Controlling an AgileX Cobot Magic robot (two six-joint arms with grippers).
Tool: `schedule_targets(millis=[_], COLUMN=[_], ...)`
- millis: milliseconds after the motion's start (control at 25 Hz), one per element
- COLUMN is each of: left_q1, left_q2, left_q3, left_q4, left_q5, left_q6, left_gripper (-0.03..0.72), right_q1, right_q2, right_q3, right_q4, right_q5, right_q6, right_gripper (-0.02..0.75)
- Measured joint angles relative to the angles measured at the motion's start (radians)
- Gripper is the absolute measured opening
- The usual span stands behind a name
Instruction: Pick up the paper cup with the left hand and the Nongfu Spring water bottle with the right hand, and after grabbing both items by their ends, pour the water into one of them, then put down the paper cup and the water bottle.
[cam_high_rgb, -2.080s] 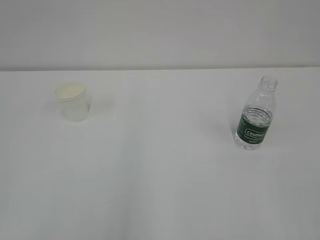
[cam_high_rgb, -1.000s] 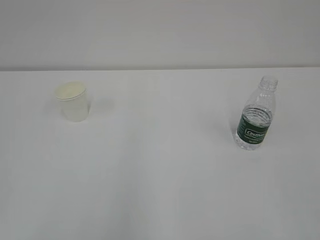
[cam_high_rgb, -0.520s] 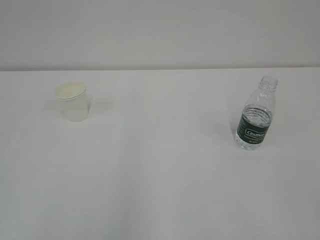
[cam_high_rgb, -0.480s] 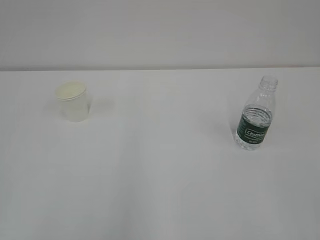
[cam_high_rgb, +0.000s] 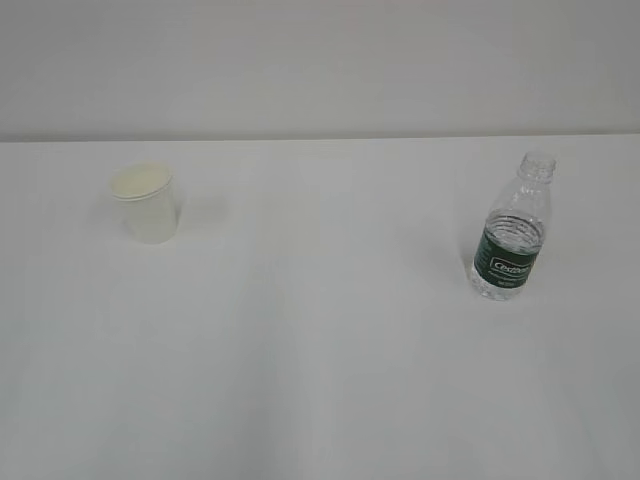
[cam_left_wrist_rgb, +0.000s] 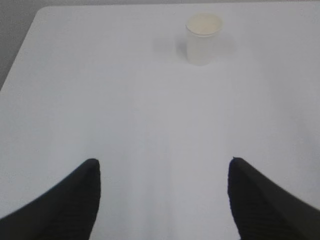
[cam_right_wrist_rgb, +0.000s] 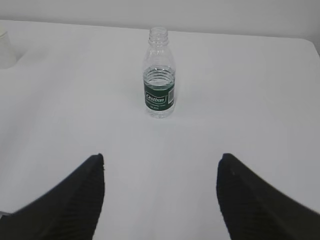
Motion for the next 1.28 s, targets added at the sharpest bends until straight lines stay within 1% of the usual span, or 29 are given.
schedule_targets(millis=[280, 760, 1040, 1280], left_q1=[0.000, 0.000, 0.000, 0.000], left_q2=[0.090, 0.255, 0.372, 0.488], left_q3=[-0.005, -0.005, -0.005, -0.005], left_q4=[-0.033, -0.033, -0.025, 0.021], left_q5=[-0.121, -0.350, -0.476, -0.591], left_q6=[0.000, 0.000, 0.000, 0.000], left_gripper=[0.567, 0.567, 0.567, 0.567], right_q1=[0.000, -0.001, -0.001, -0.001], right_q2=[0.092, 0.239, 0.305, 0.357], right_q3=[0.000, 0.000, 0.000, 0.000], right_q4=[0.000, 0.000, 0.000, 0.000], right_q5=[-0.105, -0.288, -0.376, -0.455], right_q6=[-0.001, -0.034, -0.045, -0.049], right_gripper=[0.524, 0.524, 0.524, 0.524])
